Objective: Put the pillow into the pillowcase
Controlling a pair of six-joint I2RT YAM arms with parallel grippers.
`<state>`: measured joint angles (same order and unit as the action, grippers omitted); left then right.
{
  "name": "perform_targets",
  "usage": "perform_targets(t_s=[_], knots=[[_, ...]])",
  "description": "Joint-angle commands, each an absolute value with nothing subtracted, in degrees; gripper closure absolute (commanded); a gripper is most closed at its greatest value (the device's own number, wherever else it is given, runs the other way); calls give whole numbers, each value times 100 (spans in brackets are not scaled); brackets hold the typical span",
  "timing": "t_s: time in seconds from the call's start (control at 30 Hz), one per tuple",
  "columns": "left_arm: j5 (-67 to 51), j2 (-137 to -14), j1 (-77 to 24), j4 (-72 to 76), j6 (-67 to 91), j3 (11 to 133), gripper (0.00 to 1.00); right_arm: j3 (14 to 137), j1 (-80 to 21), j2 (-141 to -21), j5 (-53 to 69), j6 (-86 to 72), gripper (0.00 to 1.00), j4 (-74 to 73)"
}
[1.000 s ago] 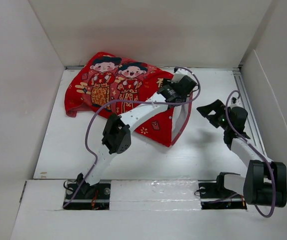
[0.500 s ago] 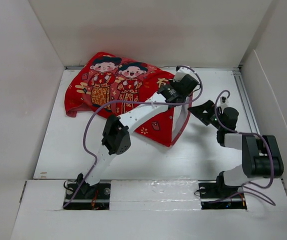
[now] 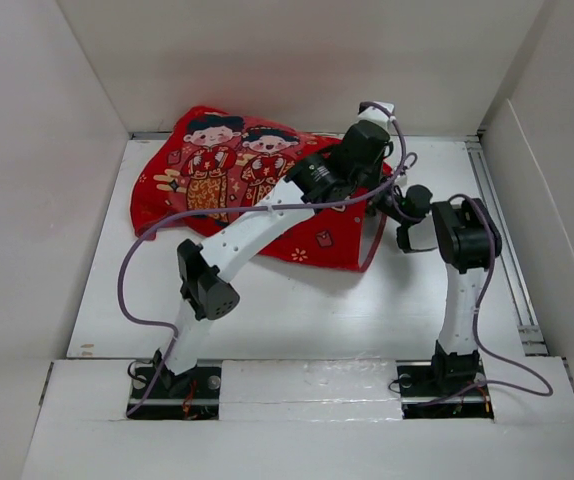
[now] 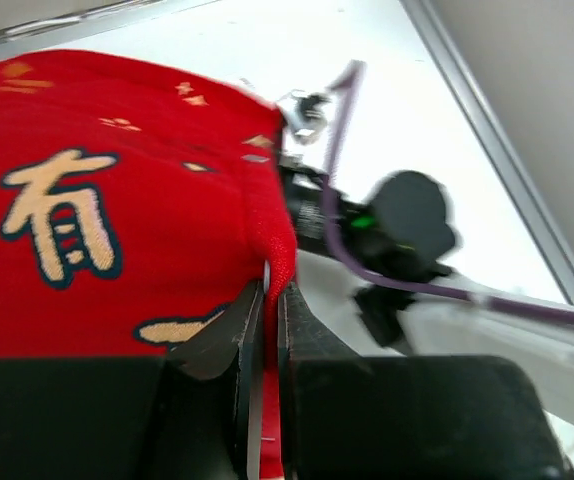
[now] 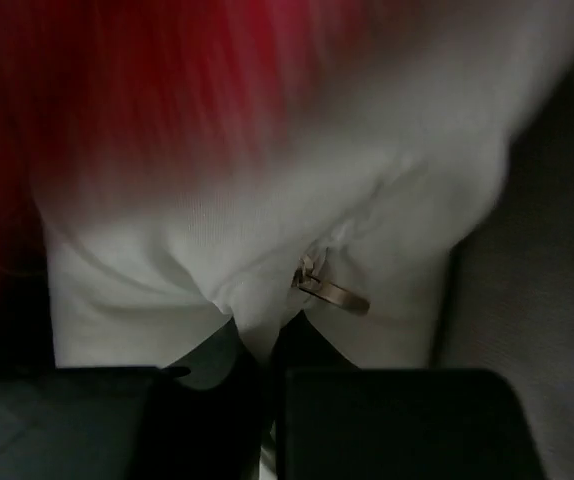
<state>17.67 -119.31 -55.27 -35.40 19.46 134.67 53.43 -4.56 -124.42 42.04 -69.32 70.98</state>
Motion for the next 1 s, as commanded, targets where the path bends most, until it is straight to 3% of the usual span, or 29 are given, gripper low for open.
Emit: perform_targets(t_s=[0.0, 0.07, 0.3, 0.4, 0.53, 0.7, 0.97], knots=[[731, -12014, -5616, -3321, 1925, 14034, 100, 6038, -1001, -12621, 4333, -7837, 100, 9591], [634, -12137, -5616, -3471, 1925, 14553, 100, 5977, -1212, -12411, 4123, -8426, 100, 10385], [105, -11813, -5616, -3349, 1978, 14854, 100, 5915, -1222, -10559, 3605, -8815, 100, 10389], [-96, -11593, -5616, -3278, 1978, 14854, 100, 5837, -1212, -10485, 3226, -8807, 100, 10136], [-509, -11374, -5616, -3165, 2100, 14425, 100, 5836, -1915, -11832, 3068, -8210, 100, 9756], [-1000, -11171, -5616, -2735, 2171, 13589, 100, 6117, -2503, -13700, 2900, -8666, 100, 10397], [-1370, -11057, -5616, -2251, 2249, 12853, 100, 5170, -2260, -13036, 2830, -8218, 100, 10397]])
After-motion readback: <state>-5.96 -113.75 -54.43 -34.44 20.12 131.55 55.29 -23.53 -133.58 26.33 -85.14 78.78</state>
